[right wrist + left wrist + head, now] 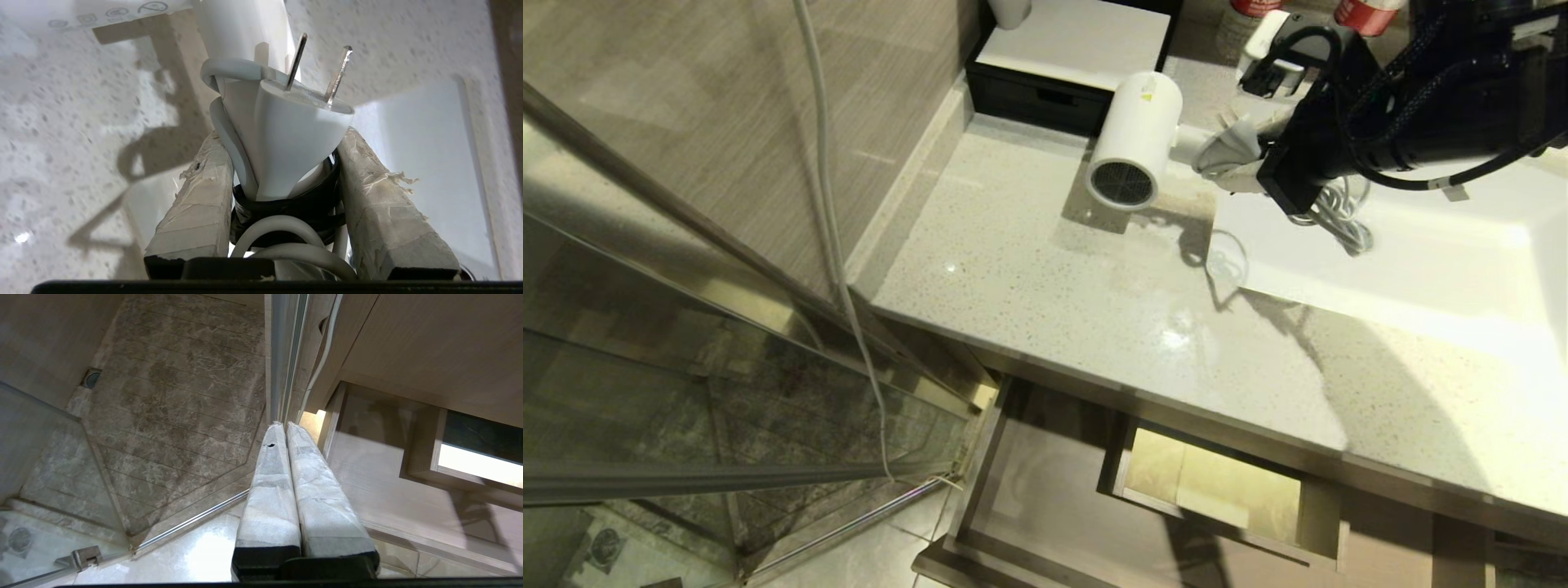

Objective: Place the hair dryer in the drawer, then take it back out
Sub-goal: Pick up the hairdryer, then put it into the drawer

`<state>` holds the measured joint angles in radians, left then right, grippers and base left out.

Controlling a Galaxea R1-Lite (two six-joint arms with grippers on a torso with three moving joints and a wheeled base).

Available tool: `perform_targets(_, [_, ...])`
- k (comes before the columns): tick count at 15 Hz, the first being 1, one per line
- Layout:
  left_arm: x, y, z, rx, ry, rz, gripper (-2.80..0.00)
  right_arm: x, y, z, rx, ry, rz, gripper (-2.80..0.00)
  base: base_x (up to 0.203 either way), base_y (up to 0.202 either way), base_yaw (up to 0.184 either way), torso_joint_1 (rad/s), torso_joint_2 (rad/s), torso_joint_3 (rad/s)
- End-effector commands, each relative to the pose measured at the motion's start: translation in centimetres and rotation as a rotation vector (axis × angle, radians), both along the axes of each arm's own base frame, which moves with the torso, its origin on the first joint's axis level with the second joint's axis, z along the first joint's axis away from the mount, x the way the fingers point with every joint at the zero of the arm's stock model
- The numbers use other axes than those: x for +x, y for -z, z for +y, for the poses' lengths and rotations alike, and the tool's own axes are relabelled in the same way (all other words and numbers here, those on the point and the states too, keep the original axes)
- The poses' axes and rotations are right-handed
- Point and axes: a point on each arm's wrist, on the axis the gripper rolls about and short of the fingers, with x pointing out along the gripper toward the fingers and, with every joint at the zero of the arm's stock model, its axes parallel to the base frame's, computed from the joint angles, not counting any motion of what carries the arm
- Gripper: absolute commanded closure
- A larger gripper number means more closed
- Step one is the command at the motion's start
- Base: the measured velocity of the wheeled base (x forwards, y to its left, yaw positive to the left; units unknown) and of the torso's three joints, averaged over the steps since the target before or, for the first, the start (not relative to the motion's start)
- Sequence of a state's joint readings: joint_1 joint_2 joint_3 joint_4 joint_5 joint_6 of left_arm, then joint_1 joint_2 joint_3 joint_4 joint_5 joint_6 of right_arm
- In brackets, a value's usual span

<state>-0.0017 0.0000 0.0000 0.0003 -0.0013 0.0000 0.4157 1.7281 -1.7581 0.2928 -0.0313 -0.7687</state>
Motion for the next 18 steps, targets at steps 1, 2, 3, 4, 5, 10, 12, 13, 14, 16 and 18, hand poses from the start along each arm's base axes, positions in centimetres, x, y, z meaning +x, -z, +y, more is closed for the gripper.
perform_targets(1, [0.0, 0.0, 0.0, 0.0, 0.0, 0.001, 0.0, -1.7, -1.1, -1.5, 0.011, 0.026, -0.035, 0.0, 0.0, 0.0, 0.0, -0.028, 0.03, 0.002])
perform_targets(2, [0.0, 0.0, 0.0, 0.0, 0.0, 0.001, 0.0, -2.1, -1.3, -2.0, 0.012, 0.034, -0.037, 0.0, 0.0, 0.0, 0.0, -0.173, 0.2, 0.001])
perform_targets(3, [0.0, 0.0, 0.0, 0.0, 0.0, 0.001, 0.0, -2.6, -1.3, -2.3, 0.013, 0.04, -0.04, 0.0, 0.0, 0.0, 0.0, -0.28, 0.27, -0.016])
perform_targets(4, [0.0, 0.0, 0.0, 0.0, 0.0, 0.001, 0.0, -3.1, -1.5, -2.9, 0.015, 0.05, -0.047, 0.0, 0.0, 0.0, 0.0, -0.338, 0.3, -0.017])
perform_targets(5, [0.0, 0.0, 0.0, 0.0, 0.0, 0.001, 0.0, -3.7, -1.7, -3.4, 0.017, 0.06, -0.051, 0.0, 0.0, 0.0, 0.0, -0.355, 0.32, -0.027])
perform_targets(10, [0.0, 0.0, 0.0, 0.0, 0.0, 0.0, 0.0, -6.0, -1.8, -5.6, 0.021, 0.11, -0.063, 0.0, 0.0, 0.0, 0.0, -0.369, 0.28, -0.084])
perform_targets(12, [0.0, 0.0, 0.0, 0.0, 0.0, 0.001, 0.0, -7.3, -2.1, -6.6, 0.024, 0.135, -0.075, 0.0, 0.0, 0.0, 0.0, -0.35, 0.22, -0.13])
perform_targets(13, [0.0, 0.0, 0.0, 0.0, 0.0, 0.001, 0.0, -8.1, -1.9, -7.0, 0.025, 0.144, -0.074, 0.0, 0.0, 0.0, 0.0, -0.325, 0.2, -0.137])
perform_targets(14, [0.0, 0.0, 0.0, 0.0, 0.0, 0.001, 0.0, -9.1, -1.7, -7.5, 0.025, 0.153, -0.075, 0.0, 0.0, 0.0, 0.0, -0.342, 0.19, -0.154])
perform_targets(16, [0.0, 0.0, 0.0, 0.0, 0.0, 0.001, 0.0, -11.1, -1.2, -8.4, 0.025, 0.174, -0.079, 0.0, 0.0, 0.0, 0.0, -0.324, 0.16, -0.165])
perform_targets(18, [0.0, 0.0, 0.0, 0.0, 0.0, 0.001, 0.0, -13.2, -1.0, -9.2, 0.037, 0.195, -0.091, 0.0, 0.0, 0.0, 0.0, -0.312, 0.13, -0.171])
